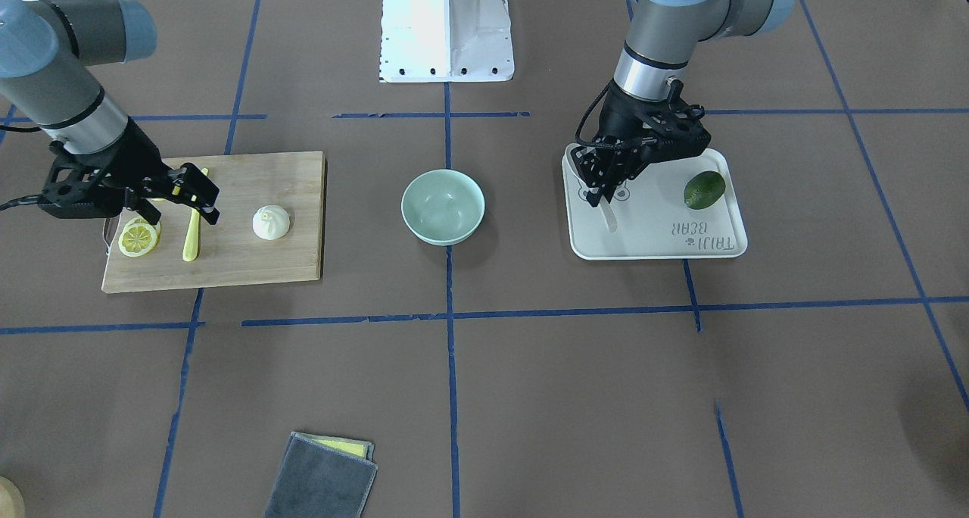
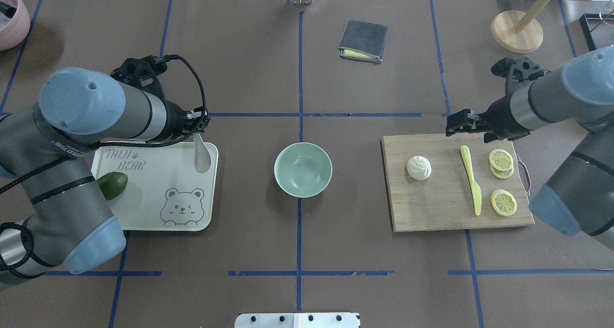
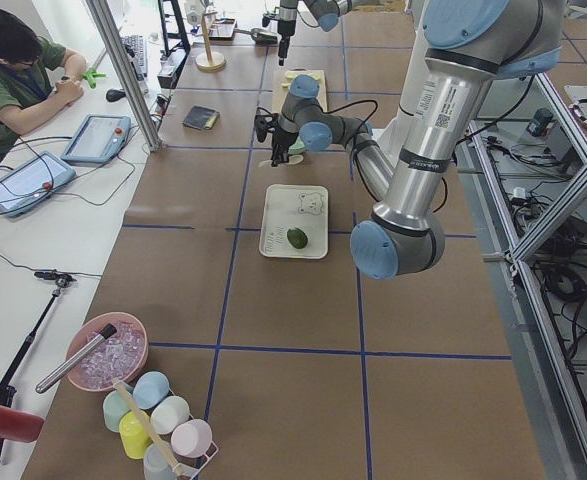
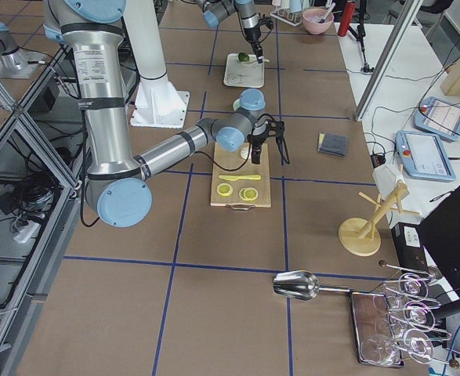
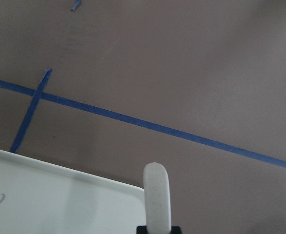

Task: Put spoon and bun in bowl

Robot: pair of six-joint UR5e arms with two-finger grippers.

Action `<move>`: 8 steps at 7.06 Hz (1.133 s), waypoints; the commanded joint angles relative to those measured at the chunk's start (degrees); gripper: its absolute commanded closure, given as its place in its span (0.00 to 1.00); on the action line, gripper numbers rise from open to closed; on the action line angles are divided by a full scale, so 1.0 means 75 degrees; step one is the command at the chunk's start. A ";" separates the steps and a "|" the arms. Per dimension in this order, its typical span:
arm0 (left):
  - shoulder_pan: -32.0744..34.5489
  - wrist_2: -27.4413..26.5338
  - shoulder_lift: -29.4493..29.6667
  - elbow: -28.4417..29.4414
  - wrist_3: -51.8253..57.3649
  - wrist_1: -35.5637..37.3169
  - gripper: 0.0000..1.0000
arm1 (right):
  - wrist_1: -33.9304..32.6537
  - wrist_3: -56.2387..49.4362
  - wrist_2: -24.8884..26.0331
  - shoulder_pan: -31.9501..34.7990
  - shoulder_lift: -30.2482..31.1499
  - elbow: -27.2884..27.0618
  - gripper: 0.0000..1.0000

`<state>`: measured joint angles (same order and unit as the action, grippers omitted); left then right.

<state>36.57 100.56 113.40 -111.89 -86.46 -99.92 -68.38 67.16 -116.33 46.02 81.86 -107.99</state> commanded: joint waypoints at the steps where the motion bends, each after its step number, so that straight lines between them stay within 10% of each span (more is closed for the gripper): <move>1: -0.0013 0.0022 0.0184 0.0199 -0.0331 -0.0165 1.00 | -0.0070 0.0490 0.1151 -0.1245 -0.0332 0.0043 0.00; 8: -0.0048 0.0010 0.0220 0.0294 -0.0355 -0.0213 1.00 | -0.0070 0.0373 0.1577 -0.1566 -0.0368 0.0407 0.16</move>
<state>36.27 100.70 114.99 -109.94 -89.12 -101.45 -68.91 70.16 -105.08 34.30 79.13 -105.21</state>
